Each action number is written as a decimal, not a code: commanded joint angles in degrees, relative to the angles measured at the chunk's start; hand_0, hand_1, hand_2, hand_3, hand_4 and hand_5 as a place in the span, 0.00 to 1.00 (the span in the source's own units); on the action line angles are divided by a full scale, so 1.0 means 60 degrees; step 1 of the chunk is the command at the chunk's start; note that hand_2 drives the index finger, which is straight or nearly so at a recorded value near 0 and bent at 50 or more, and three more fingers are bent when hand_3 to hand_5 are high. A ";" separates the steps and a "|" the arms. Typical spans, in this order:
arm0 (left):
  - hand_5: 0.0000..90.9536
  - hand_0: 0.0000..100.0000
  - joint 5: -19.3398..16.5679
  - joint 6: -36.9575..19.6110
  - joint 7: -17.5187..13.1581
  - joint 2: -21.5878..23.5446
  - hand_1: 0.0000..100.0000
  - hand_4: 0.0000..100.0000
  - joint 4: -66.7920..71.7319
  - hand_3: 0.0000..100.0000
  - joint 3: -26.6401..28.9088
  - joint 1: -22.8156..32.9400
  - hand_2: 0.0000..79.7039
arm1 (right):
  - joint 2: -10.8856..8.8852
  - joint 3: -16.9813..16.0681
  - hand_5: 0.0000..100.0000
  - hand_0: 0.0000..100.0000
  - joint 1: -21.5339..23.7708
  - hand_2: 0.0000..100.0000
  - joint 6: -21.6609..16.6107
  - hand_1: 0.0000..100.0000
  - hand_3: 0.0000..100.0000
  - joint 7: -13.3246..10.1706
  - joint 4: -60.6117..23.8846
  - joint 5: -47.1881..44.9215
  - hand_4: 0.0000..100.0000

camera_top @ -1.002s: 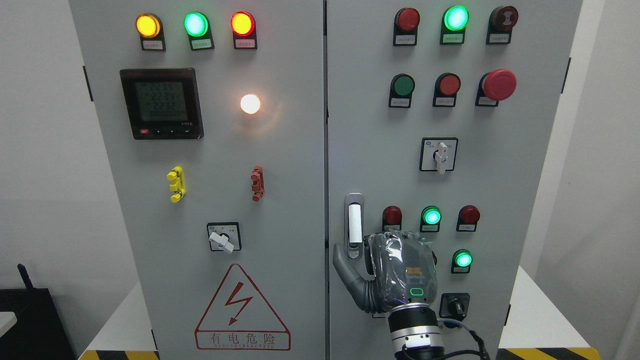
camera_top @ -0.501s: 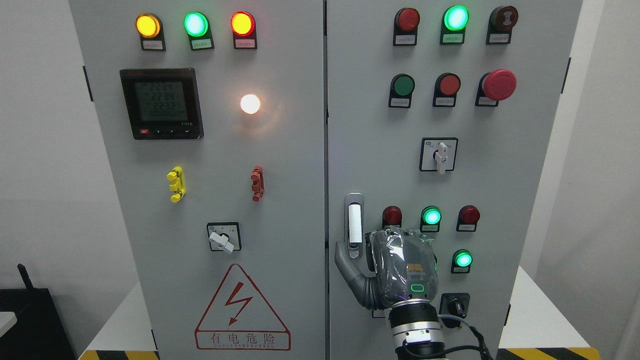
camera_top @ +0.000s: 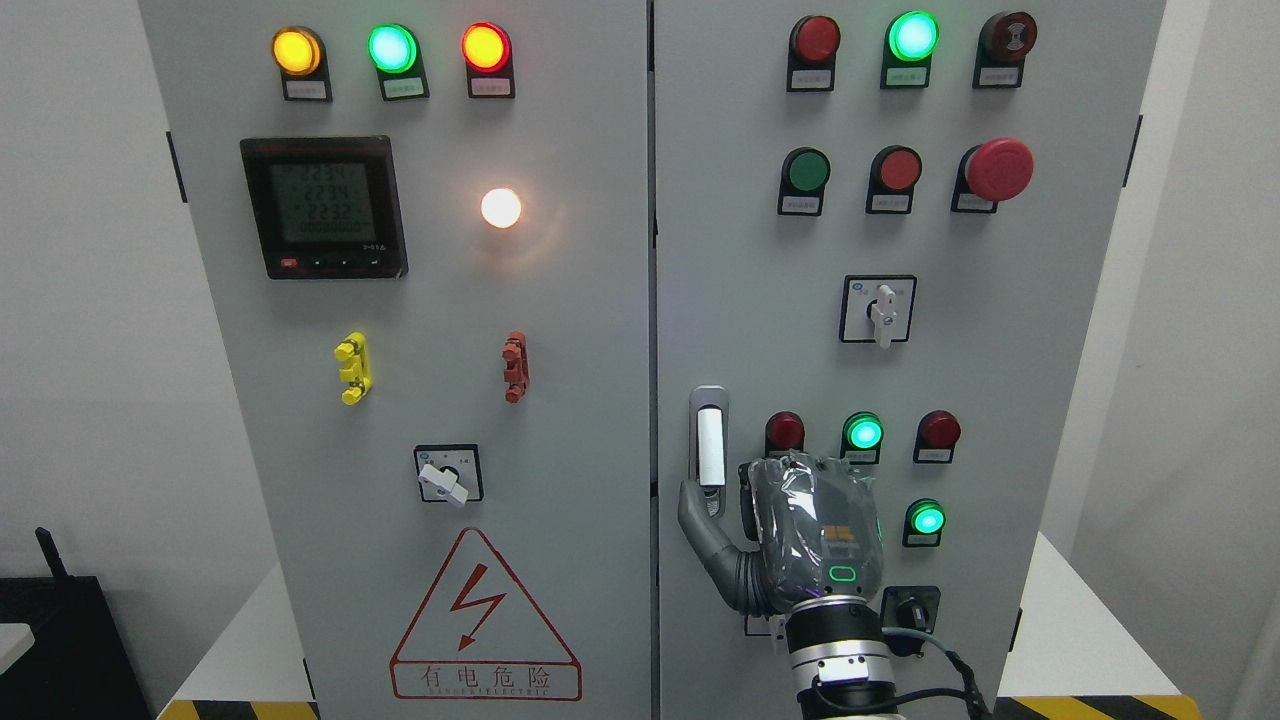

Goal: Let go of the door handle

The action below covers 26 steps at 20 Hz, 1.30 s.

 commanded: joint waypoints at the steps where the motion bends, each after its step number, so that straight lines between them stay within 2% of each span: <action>1: 0.00 0.12 0.0000 0.0008 0.0002 0.0008 0.39 0.00 0.0000 0.00 0.0161 -0.0249 0.00 | 0.0004 -0.0126 0.97 0.48 0.0029 1.00 0.0007 0.10 1.00 -0.0039 -0.0014 -0.0009 1.00; 9: 0.00 0.12 0.0000 0.0008 0.0002 0.0008 0.39 0.00 0.0000 0.00 0.0161 -0.0235 0.00 | -0.0011 -0.0200 0.97 0.48 0.0073 1.00 0.0007 0.14 1.00 -0.0039 -0.0014 0.0006 1.00; 26: 0.00 0.12 0.0000 0.0008 0.0002 0.0007 0.39 0.00 0.0000 0.00 0.0161 -0.0235 0.00 | -0.0084 -0.0522 0.97 0.51 0.0073 1.00 -0.0022 0.15 1.00 -0.0039 -0.0219 -0.0068 1.00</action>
